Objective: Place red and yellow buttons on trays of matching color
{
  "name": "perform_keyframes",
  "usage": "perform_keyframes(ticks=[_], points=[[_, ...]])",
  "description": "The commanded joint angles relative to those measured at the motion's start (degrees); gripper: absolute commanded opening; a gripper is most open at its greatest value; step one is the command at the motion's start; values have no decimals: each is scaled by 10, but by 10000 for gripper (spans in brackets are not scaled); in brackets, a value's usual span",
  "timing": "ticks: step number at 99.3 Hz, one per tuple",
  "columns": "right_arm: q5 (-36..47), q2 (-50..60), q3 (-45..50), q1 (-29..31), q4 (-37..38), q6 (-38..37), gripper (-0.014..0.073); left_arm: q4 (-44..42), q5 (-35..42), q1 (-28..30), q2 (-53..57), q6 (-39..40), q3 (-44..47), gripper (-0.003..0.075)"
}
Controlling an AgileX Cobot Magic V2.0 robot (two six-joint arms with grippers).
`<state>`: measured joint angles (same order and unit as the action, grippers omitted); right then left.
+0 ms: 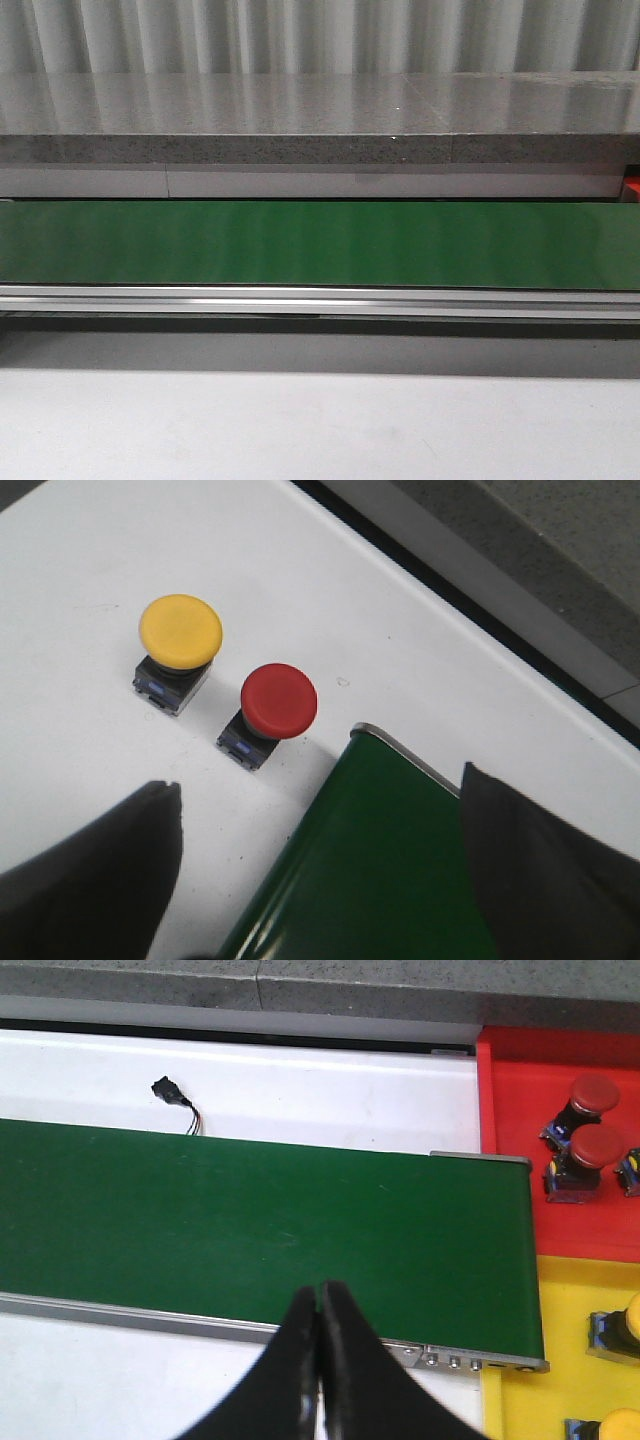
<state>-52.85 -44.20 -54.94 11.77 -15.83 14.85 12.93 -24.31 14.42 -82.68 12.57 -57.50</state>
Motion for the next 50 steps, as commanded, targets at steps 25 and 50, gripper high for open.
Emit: perform_keyframes(ticks=[25, 50], points=[[33, 4, -13, 0, -7, 6, -124, 14, 56, 1, -125, 28, -94, 546], [33, 4, -13, 0, -7, 6, -124, 14, 55, 1, -186, 37, -134, 546]])
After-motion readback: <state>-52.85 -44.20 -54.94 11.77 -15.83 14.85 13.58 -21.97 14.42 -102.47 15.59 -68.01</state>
